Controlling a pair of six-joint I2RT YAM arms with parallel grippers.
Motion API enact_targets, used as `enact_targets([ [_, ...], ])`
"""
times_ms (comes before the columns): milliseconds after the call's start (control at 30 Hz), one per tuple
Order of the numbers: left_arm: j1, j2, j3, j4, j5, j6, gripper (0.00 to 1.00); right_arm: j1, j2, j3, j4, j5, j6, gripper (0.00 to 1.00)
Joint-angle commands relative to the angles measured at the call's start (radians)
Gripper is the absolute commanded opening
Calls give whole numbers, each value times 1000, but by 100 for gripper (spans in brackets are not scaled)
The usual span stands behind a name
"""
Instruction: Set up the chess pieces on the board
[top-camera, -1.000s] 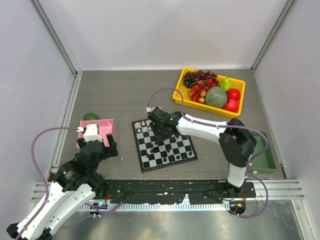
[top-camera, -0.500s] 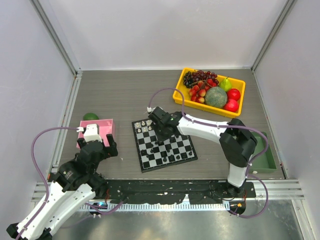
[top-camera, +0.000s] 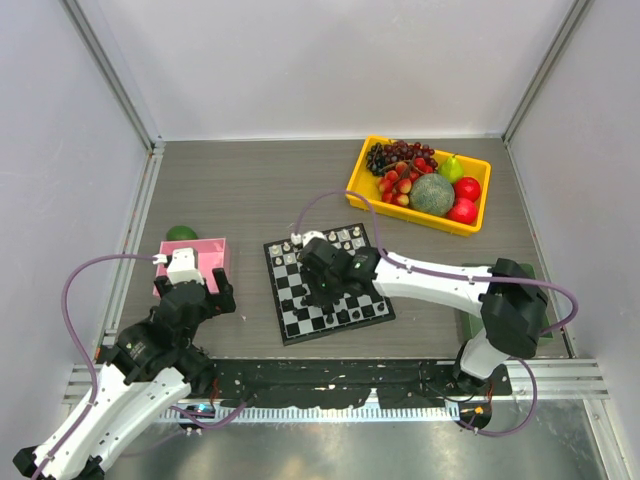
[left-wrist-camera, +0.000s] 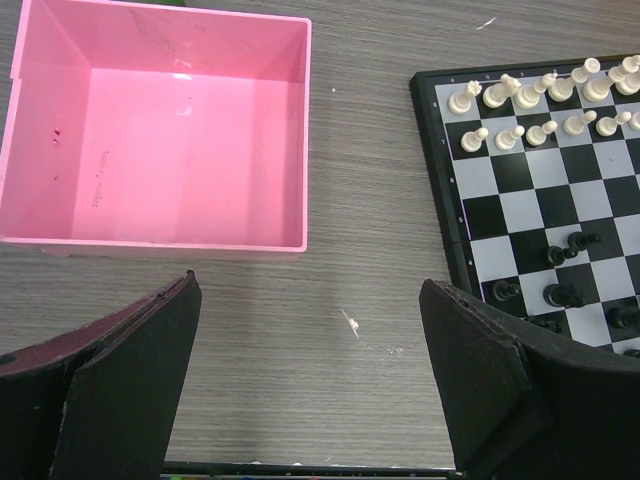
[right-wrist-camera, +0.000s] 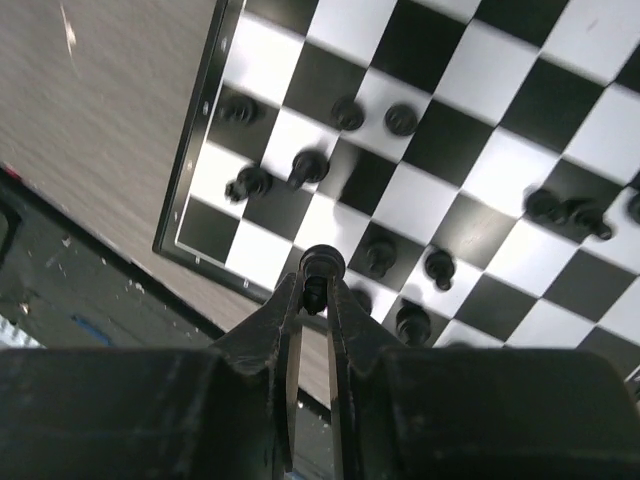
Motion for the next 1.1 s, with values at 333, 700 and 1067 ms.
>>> enact_targets([
  [333, -2, -9, 4, 42, -15, 7, 99, 89, 18, -63, 28, 4, 53, 15],
  [700, -3, -9, 1, 40, -15, 8, 99, 103, 58, -53, 31, -1, 49, 15],
  [1067, -2, -10, 1, 39, -17, 8, 99, 109, 87, -40, 36, -10, 44, 19],
])
